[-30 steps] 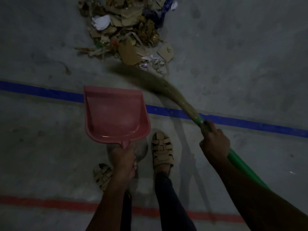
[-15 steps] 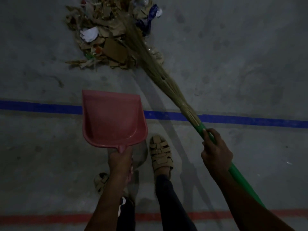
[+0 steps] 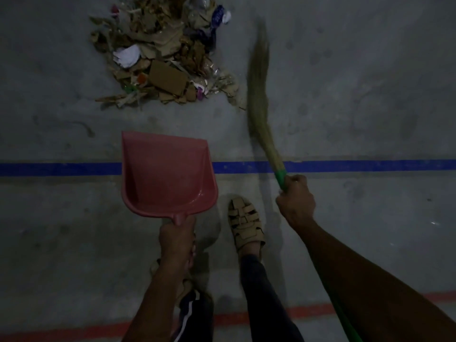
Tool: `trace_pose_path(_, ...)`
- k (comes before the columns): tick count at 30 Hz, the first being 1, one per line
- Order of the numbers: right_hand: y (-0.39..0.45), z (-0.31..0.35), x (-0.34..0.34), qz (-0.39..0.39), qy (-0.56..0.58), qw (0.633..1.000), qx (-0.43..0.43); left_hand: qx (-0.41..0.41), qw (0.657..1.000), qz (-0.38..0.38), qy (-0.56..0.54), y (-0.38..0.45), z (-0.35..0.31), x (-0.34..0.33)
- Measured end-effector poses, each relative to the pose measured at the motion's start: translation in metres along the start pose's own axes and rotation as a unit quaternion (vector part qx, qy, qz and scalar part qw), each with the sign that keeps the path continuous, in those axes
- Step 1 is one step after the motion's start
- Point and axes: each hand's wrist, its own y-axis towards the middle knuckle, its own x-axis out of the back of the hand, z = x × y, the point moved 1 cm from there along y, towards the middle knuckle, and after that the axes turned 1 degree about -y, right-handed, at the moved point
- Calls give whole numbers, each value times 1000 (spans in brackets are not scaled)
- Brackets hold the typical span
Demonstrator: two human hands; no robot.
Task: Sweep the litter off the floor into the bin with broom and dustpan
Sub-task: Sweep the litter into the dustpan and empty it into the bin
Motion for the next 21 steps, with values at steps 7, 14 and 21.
trace_pose_path(7,-21,71,-5,-7,93,994,57,3,1000,12,-12,7,-14,46)
trace_pose_path(14,-51,102,29,-130,79,981,122,11,1000,12,-20,18,-51,106)
trace_pose_path(21,-12,163,55,-148,-2,972,183,19,998,42,-33,37,-95,136)
